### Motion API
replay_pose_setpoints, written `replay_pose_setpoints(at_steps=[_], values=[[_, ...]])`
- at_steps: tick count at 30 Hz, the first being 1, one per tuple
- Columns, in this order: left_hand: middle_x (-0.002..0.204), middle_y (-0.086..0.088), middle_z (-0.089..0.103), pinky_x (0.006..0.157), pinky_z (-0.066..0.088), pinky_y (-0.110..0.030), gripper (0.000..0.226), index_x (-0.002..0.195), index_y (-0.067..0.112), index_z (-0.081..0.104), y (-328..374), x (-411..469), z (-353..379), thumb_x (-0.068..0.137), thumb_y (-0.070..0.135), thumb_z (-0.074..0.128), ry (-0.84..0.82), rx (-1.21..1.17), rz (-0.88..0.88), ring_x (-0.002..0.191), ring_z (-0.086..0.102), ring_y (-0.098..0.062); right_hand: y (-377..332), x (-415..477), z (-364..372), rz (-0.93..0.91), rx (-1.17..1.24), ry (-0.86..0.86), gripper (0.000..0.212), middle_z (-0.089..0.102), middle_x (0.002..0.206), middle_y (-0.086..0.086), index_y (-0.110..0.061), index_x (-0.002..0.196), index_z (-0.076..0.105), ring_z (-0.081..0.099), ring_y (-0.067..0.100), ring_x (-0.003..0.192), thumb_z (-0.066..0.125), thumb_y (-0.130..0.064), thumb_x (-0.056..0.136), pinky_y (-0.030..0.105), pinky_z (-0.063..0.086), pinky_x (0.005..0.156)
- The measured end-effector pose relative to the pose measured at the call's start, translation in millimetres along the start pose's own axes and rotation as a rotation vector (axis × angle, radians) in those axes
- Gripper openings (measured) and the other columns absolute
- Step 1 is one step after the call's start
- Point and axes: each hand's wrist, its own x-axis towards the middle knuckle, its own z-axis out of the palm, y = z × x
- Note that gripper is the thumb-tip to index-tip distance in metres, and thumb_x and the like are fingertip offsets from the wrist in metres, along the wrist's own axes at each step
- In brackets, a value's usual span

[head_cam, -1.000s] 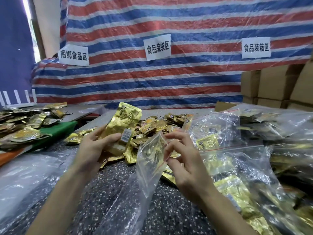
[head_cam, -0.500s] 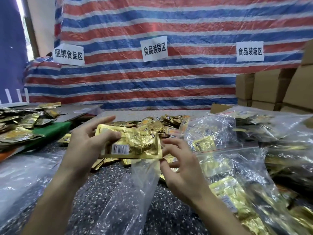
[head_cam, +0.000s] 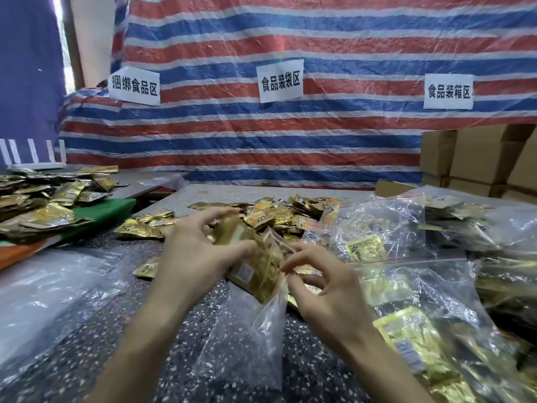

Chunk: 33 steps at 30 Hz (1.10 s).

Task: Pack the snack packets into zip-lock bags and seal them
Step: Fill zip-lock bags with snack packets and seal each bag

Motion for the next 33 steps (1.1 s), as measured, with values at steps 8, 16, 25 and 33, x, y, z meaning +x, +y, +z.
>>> replay_pose_setpoints(at_steps=[8, 16, 25, 33], values=[[0.089, 0.012, 0.068, 0.061, 0.044, -0.007, 0.019, 0.09, 0.022, 0.066, -21.0, 10.9, 34.1, 0.098, 0.037, 0.057, 0.14, 0.003, 0.035, 0.081, 0.06, 0.011, 4.1, 1.5, -4.5, 0.05, 0.048, 0.134, 0.026, 0.072, 0.101, -0.019, -0.022, 0.09, 0.072, 0.067, -0.001, 0.102, 0.067, 0.004, 0.088, 0.014, 0.056, 0.081], [0.082, -0.008, 0.076, 0.047, 0.051, -0.023, 0.054, 0.098, -0.001, 0.067, -67.3, 20.8, 15.8, 0.097, 0.052, 0.052, -0.446, 0.224, -0.671, 0.053, 0.063, -0.015, 1.8, -4.3, 6.4, 0.076, 0.065, 0.156, 0.028, 0.071, 0.101, -0.013, -0.019, 0.096, 0.072, 0.066, -0.006, 0.099, 0.065, 0.007, 0.089, 0.012, 0.055, 0.082], [0.116, -0.021, 0.068, 0.074, 0.059, -0.029, 0.054, 0.133, 0.003, 0.057, -52.7, 14.0, 8.5, 0.084, 0.014, 0.076, -1.102, -0.26, -0.591, 0.1, 0.065, -0.026, 1.3, -0.7, 2.5, 0.173, 0.165, 0.335, 0.02, 0.07, 0.097, -0.006, -0.019, 0.097, 0.07, 0.066, 0.001, 0.091, 0.064, 0.0, 0.092, 0.012, 0.053, 0.075], [0.086, -0.016, 0.074, 0.052, 0.053, -0.02, 0.039, 0.087, -0.002, 0.076, -41.8, 18.9, 8.9, 0.062, 0.024, 0.091, -0.701, -0.21, -0.519, 0.071, 0.066, -0.026, -5.5, 0.4, -2.6, 0.113, 0.226, 0.218, 0.028, 0.071, 0.094, -0.004, -0.018, 0.087, 0.07, 0.067, 0.002, 0.094, 0.064, 0.009, 0.088, 0.011, 0.052, 0.08]])
